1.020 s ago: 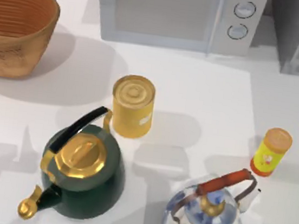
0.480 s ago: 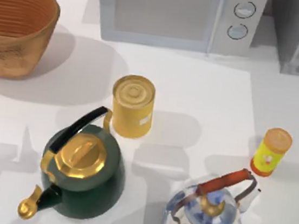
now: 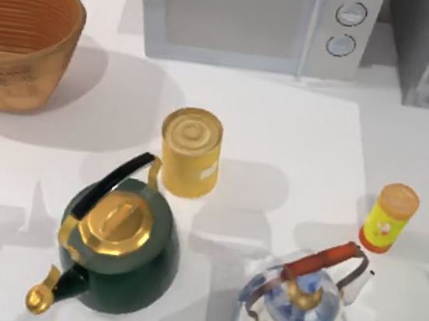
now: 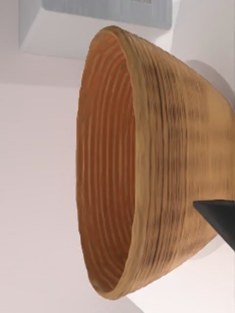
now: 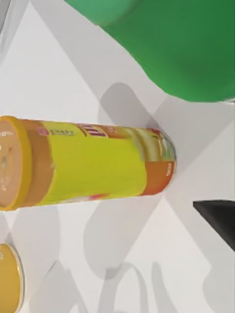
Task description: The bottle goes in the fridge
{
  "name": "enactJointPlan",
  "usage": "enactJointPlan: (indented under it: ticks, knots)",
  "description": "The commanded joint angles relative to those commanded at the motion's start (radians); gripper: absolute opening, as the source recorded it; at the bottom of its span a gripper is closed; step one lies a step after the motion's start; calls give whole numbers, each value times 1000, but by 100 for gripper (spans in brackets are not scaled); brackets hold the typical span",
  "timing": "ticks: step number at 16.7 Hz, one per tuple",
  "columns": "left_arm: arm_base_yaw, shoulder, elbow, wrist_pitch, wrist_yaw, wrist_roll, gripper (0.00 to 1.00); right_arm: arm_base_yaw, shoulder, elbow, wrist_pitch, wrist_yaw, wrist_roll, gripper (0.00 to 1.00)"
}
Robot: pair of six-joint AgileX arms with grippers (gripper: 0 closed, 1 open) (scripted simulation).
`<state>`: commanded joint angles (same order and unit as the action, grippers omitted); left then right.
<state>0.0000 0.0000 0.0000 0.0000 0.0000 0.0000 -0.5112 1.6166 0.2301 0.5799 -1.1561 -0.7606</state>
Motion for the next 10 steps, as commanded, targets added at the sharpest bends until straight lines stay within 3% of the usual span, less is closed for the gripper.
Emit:
enactJointPlan:
  ticks: [3, 10]
  knots:
    - [0, 0, 0, 0, 0, 0, 100, 0, 0, 0, 0, 0, 0, 100]
    - [0, 0, 0, 0, 0, 0, 100, 0, 0, 0, 0, 0, 0, 48]
